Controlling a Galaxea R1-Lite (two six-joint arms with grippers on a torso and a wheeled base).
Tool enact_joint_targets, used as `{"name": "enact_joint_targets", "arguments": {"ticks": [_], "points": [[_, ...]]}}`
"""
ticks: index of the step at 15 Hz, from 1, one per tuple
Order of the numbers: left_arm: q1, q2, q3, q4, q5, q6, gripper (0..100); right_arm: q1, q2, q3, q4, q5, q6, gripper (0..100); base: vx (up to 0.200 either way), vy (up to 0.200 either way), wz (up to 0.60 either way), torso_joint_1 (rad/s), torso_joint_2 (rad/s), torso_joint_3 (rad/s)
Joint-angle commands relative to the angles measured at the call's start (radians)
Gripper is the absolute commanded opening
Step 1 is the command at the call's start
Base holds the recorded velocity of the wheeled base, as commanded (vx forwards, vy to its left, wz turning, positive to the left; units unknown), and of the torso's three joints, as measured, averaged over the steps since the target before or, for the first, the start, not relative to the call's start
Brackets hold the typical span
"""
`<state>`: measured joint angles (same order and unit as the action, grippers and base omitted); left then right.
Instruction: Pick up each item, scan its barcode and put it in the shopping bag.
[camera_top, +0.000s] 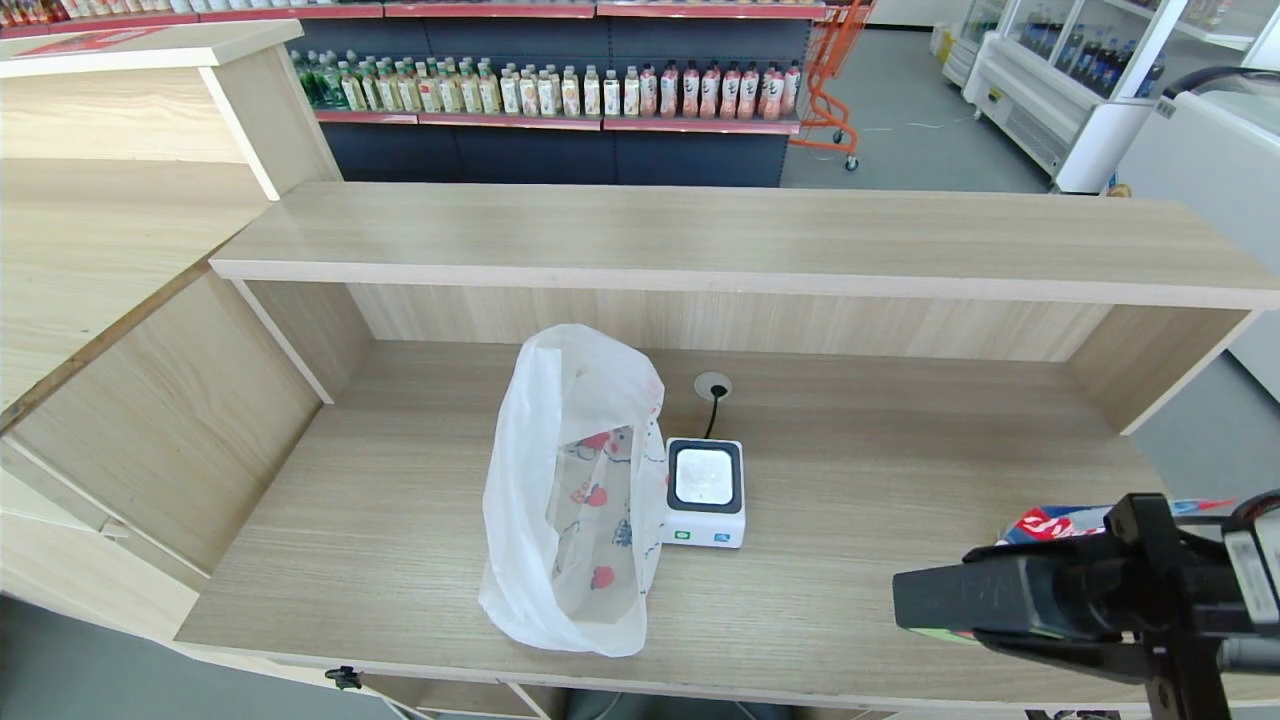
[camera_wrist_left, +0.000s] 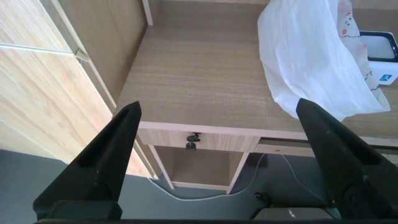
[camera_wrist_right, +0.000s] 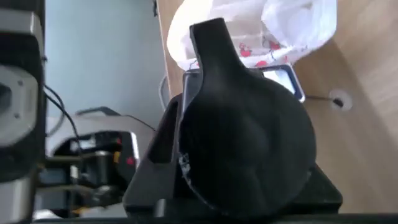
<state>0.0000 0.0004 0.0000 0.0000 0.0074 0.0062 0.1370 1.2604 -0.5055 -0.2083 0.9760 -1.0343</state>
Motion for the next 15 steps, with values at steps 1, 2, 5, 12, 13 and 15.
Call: {"name": "enact_joint_targets", "arguments": {"ticks": [1,2,5,12,13,15], "points": [[0.0,0.0,0.0,0.0,0.0,0.0,100,-0.04,-0.015,-0.094,-0.031,-0.089,0.445,0,0.0,0.0,0.0,0.0,0.0,0.0],[0.0,0.0,0.0,0.0,0.0,0.0,100,-0.04,0.008,-0.096,-0.062,-0.175,0.652,0,0.0,0.0,0.0,0.0,0.0,0.0],[0.0,0.0,0.0,0.0,0.0,0.0,100,0.013,0.149,-0.093,-0.207,-0.329,1.125,0,0.0,0.0,0.0,0.0,0.0,0.0],[0.0,0.0,0.0,0.0,0.0,0.0,100,0.246,0.576,-0.269,-0.474,-0.645,1.476,0,0.0,0.0,0.0,0.0,0.0,0.0],[0.0,0.0,0.0,0.0,0.0,0.0,100,0.265,0.611,-0.306,-0.474,-0.658,1.511,0,0.0,0.0,0.0,0.0,0.0,0.0],[0.0,0.0,0.0,0.0,0.0,0.0,100,0.296,0.677,-0.369,-0.474,-0.672,1.545,0,0.0,0.0,0.0,0.0,0.0,0.0]]}}
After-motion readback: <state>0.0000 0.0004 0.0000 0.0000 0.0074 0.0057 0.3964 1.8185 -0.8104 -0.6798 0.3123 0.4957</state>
